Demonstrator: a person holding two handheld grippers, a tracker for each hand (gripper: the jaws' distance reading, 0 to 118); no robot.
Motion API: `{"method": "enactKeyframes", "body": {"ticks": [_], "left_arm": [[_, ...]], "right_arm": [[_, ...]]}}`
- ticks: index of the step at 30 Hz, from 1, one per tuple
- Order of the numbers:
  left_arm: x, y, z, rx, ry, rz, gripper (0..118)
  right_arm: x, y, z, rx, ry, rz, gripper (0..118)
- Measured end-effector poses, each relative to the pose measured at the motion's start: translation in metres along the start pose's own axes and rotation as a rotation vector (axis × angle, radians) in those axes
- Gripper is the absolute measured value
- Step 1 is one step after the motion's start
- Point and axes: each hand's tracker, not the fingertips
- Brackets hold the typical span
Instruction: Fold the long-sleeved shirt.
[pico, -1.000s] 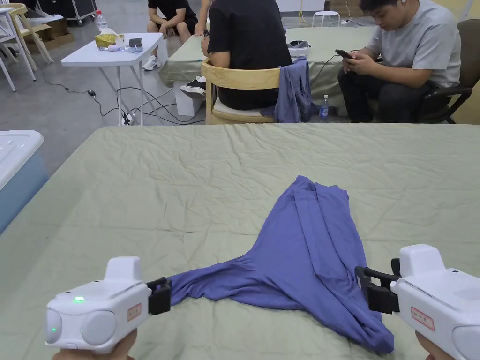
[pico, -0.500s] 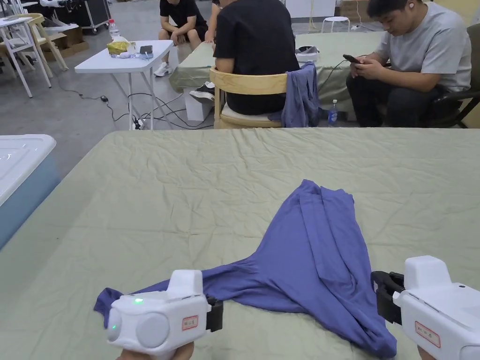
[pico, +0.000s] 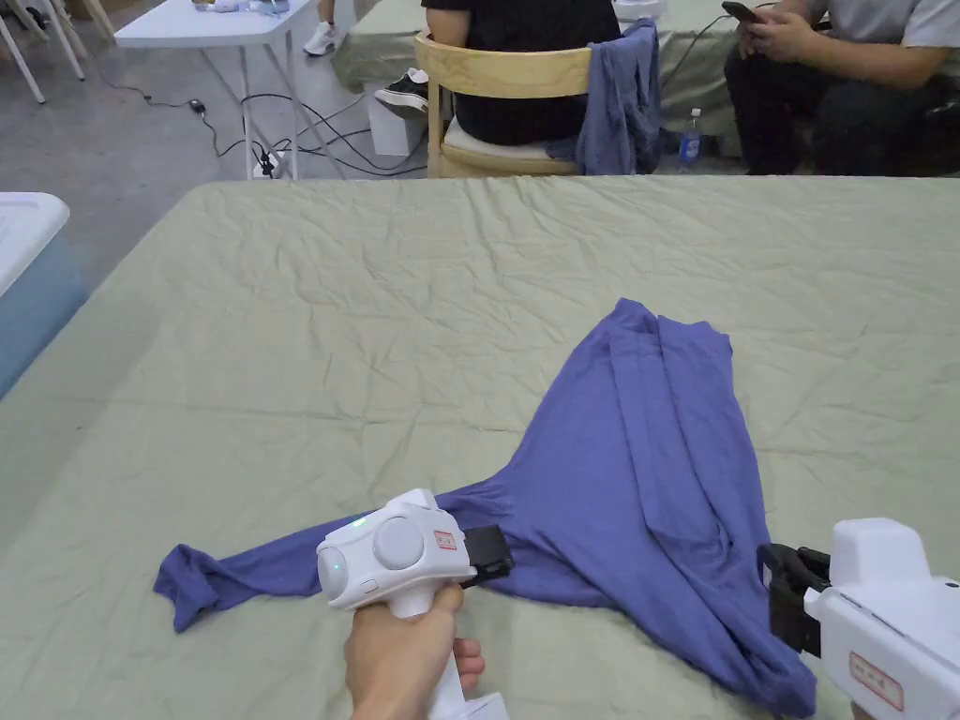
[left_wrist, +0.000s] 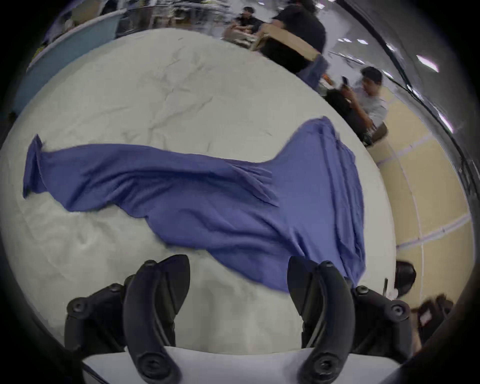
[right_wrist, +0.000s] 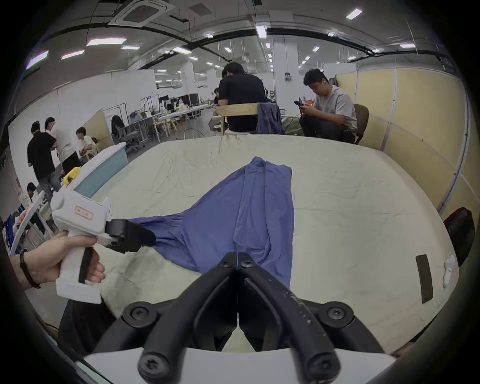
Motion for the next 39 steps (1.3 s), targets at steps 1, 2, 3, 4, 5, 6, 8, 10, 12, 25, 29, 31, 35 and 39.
{"method": "enactKeyframes", "body": {"ticks": [1,2,3,4,5,6,8,10,12,25,29,31,35,39], "left_arm": [[0.001,0.002,-0.007,0.001,0.016,0.006,81],[0.003,0.004,-0.014,0.014,0.033,-0.009,80],[0.004,0.005,-0.02,0.02,0.033,-0.013,80],[0.007,0.007,-0.026,0.01,0.061,-0.02,80],[0.008,0.009,-0.03,0.004,0.057,-0.015,80],[0.01,0.009,-0.036,-0.006,0.054,-0.02,80],[0.017,0.009,-0.043,-0.008,0.104,-0.065,81],[0.028,0.005,-0.051,-0.009,0.148,-0.15,82],[0.042,0.001,-0.058,-0.021,0.221,-0.276,83],[0.03,0.003,-0.051,0.017,0.142,-0.272,10],[0.031,0.007,-0.052,-0.006,0.135,-0.301,10],[0.03,0.013,-0.052,-0.032,0.13,-0.272,10],[0.026,0.023,-0.055,-0.07,0.115,-0.231,10],[0.03,0.027,-0.058,-0.1,0.12,-0.229,10]], "right_arm": [[0.003,-0.001,-0.004,-0.008,-0.007,-0.004,2],[0.007,-0.002,-0.007,-0.015,-0.011,-0.007,2],[0.011,-0.004,-0.011,-0.022,-0.014,-0.011,2],[0.014,-0.005,-0.015,-0.034,-0.02,-0.018,2],[0.017,-0.006,-0.018,-0.043,-0.021,-0.021,2],[0.019,-0.008,-0.021,-0.047,-0.023,-0.021,2],[0.022,-0.011,-0.027,-0.058,-0.029,-0.021,2],[0.024,-0.013,-0.033,-0.072,-0.037,-0.019,2],[0.025,-0.014,-0.039,-0.083,-0.026,-0.022,2],[0.036,0.031,-0.074,-0.062,0.061,0.004,2],[0.046,0.097,-0.113,-0.055,0.129,0.19,2],[0.05,0.14,-0.147,-0.08,0.159,0.321,2],[0.055,0.221,-0.225,-0.172,0.218,0.459,2],[0.059,0.278,-0.312,-0.257,0.251,0.494,2]]}}
